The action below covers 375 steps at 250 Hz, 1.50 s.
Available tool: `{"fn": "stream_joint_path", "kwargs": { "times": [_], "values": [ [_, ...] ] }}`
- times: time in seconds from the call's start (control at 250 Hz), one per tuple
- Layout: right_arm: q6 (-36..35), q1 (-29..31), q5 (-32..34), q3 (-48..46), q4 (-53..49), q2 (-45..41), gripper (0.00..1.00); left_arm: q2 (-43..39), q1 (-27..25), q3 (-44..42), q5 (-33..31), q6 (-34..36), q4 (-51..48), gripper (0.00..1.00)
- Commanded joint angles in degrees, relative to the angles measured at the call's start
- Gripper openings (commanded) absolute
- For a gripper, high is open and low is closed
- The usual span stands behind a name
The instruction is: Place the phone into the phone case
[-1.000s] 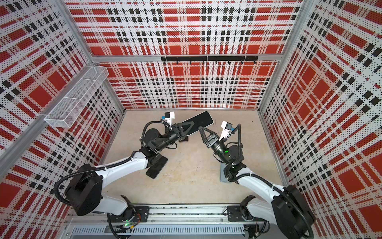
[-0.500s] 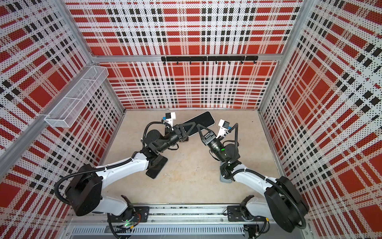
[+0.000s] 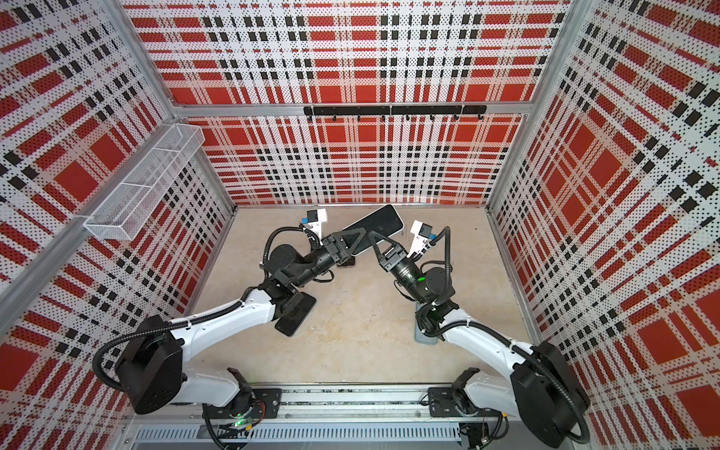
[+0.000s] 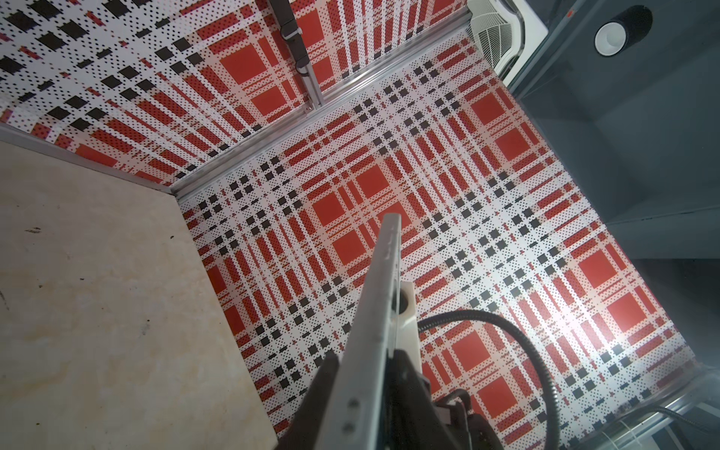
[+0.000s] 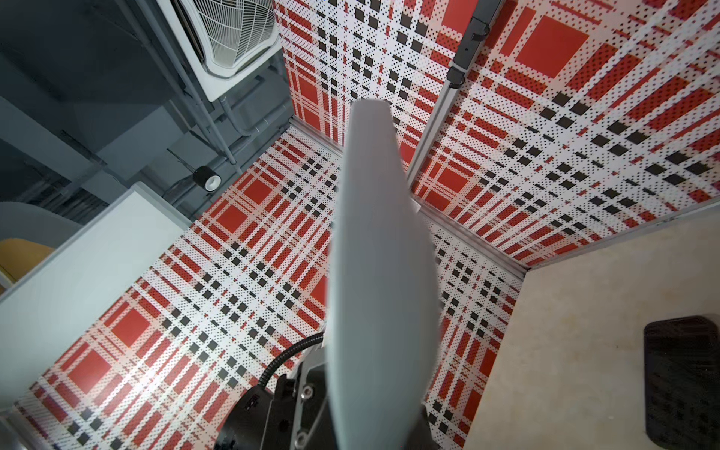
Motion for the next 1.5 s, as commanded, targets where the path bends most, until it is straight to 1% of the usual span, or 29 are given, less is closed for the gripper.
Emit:
{"fn": "stream_joint_path", "kwargs": {
  "times": [0.0, 0.096, 0.212, 0.244, 0.396, 0.456, 0.588, 0.596, 0.608, 0.616, 0.764, 0.852, 0.904, 0.996, 1.04, 1.056, 1.124, 1.189, 1.261, 1.373, 1.497],
  "values": [
    [-4.0, -0.8, 0.1, 2.8, -2.0, -1.3, 0.00, -2.2, 1.4, 0.2, 0.6, 1.9, -0.8, 0.39],
    [-4.4, -1.6, -0.5, 3.4, -3.7, -1.4, 0.00, -3.1, 2.4, -0.4, 1.3, 2.2, -1.1, 0.51],
    [-5.1, -2.5, -1.0, 4.0, -6.2, -2.1, 0.00, -4.1, 3.4, -1.1, 2.5, 2.8, -1.7, 0.60],
    [-5.4, -2.7, -1.2, 4.3, -7.0, -2.4, 0.00, -4.4, 3.6, -1.3, 2.6, 2.9, -1.9, 0.64],
    [-6.3, -4.6, -2.7, 5.6, -11.9, -3.9, 0.00, -5.4, 4.5, -2.1, 3.4, 3.9, -2.9, 0.72],
    [-6.9, -5.4, -3.6, 6.3, -14.0, -4.6, 0.00, -5.6, 4.8, -2.3, 3.7, 4.2, -3.5, 0.77],
    [-9.6, -7.7, -6.1, 9.4, -22.4, -6.1, 0.00, -6.5, 5.5, -2.8, 5.0, 5.6, -5.2, 0.86],
    [-9.8, -7.9, -6.3, 9.6, -23.0, -6.1, 0.00, -6.6, 5.5, -2.8, 5.0, 5.7, -5.4, 0.88],
    [-10.2, -8.2, -6.8, 10.1, -24.0, -6.2, 0.00, -6.8, 5.7, -2.9, 5.2, 6.0, -5.7, 0.98],
    [-10.3, -8.4, -7.0, 10.5, -24.7, -6.2, 0.00, -6.9, 5.7, -2.9, 5.3, 6.1, -5.9, 1.00],
    [-15.7, -12.1, -13.1, 18.8, -40.0, -4.8, 0.00, -10.7, 7.3, -4.5, 6.8, 10.5, -11.3, 0.99],
    [-21.4, -14.6, -16.8, 28.1, -56.4, -1.2, 0.00, -14.0, 9.3, -5.5, 8.0, 13.8, -16.6, 1.00],
    [-26.6, -15.7, -18.6, 35.4, -68.3, 2.8, 0.00, -15.8, 10.6, -5.6, 9.2, 16.4, -20.7, 1.00],
    [-35.1, -16.9, -21.0, 46.5, -85.2, 11.1, 0.00, -18.8, 12.9, -5.6, 10.6, 20.9, -28.8, 1.00],
    [-38.0, -17.3, -21.4, 51.4, -92.2, 15.4, 0.00, -20.0, 14.1, -5.7, 11.2, 22.4, -31.9, 1.00],
    [-40.2, -17.3, -21.8, 53.1, -94.4, 17.0, 0.00, -20.3, 14.4, -5.8, 11.5, 22.8, -32.6, 1.00],
    [-44.9, -17.5, -22.1, 59.3, -102.5, 23.5, 0.00, -21.5, 16.2, -6.3, 13.0, 23.9, -34.7, 1.00],
    [-47.8, -17.5, -22.6, 63.8, -107.0, 28.8, 0.00, -22.3, 17.1, -6.5, 13.6, 25.4, -36.8, 1.00],
    [-49.0, -17.5, -23.1, 66.9, -109.0, 33.5, 0.00, -22.7, 17.3, -5.8, 13.7, 27.7, -39.5, 1.00],
    [-48.8, -17.5, -27.5, 70.1, -108.9, 39.6, 0.00, -22.5, 17.7, -5.3, 14.5, 29.6, -41.6, 1.00],
    [-47.8, -17.3, -28.8, 73.0, -109.4, 45.9, 0.00, -21.8, 17.8, -5.2, 14.9, 30.6, -42.6, 1.00]
  ]
}}
